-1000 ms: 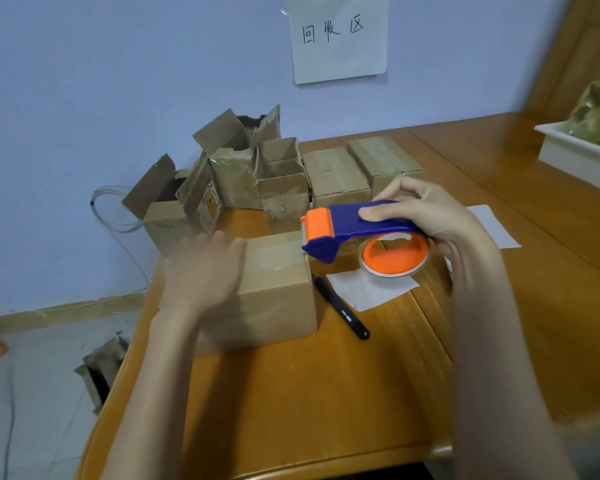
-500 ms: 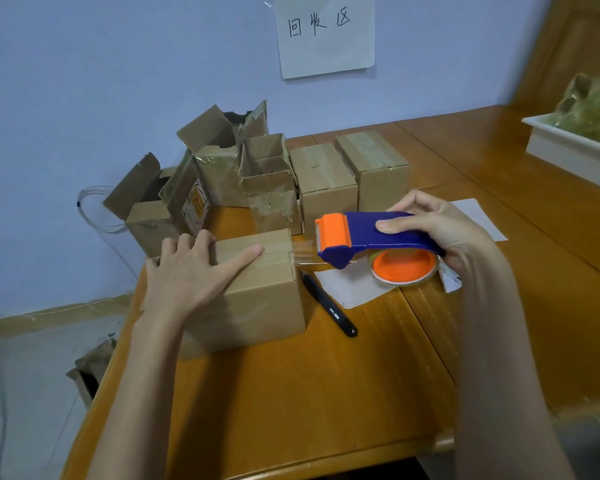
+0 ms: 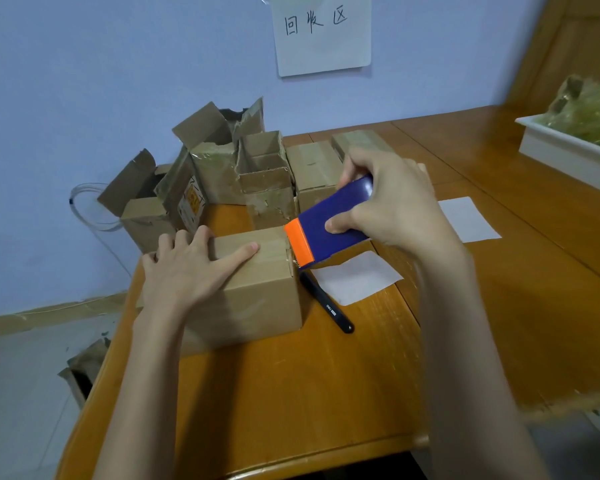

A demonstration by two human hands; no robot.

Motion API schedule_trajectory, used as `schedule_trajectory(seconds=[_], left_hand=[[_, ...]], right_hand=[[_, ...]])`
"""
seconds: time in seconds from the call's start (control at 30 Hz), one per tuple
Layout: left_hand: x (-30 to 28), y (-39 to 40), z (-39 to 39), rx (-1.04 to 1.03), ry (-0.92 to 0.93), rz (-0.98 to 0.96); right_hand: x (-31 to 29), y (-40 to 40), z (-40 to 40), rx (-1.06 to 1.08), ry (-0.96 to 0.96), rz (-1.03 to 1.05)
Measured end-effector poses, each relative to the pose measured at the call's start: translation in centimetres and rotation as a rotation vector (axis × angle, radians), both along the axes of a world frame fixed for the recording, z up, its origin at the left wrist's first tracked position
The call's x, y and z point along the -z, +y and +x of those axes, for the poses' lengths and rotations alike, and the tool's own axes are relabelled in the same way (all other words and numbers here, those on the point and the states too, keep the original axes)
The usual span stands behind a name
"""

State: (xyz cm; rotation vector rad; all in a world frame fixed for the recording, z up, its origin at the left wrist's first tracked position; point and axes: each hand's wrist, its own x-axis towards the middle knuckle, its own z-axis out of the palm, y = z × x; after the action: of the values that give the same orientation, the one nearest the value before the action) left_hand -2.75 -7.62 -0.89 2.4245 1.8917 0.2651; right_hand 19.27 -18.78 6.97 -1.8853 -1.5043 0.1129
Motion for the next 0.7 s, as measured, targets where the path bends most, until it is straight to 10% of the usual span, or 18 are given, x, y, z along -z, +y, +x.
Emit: schedule_trajectory(seconds=[0.57, 0.7], left_hand=[[-0.2, -0.4, 0.0, -0.001, -0.012, -0.013], [-0.1, -0.7, -0.2, 0.065, -0.351, 0.093]], right_hand=[[7.7, -0.1, 1.3, 0.309, 0.003, 0.304], [8.8, 1.8, 1.0, 0.342, -0.05, 0.335]])
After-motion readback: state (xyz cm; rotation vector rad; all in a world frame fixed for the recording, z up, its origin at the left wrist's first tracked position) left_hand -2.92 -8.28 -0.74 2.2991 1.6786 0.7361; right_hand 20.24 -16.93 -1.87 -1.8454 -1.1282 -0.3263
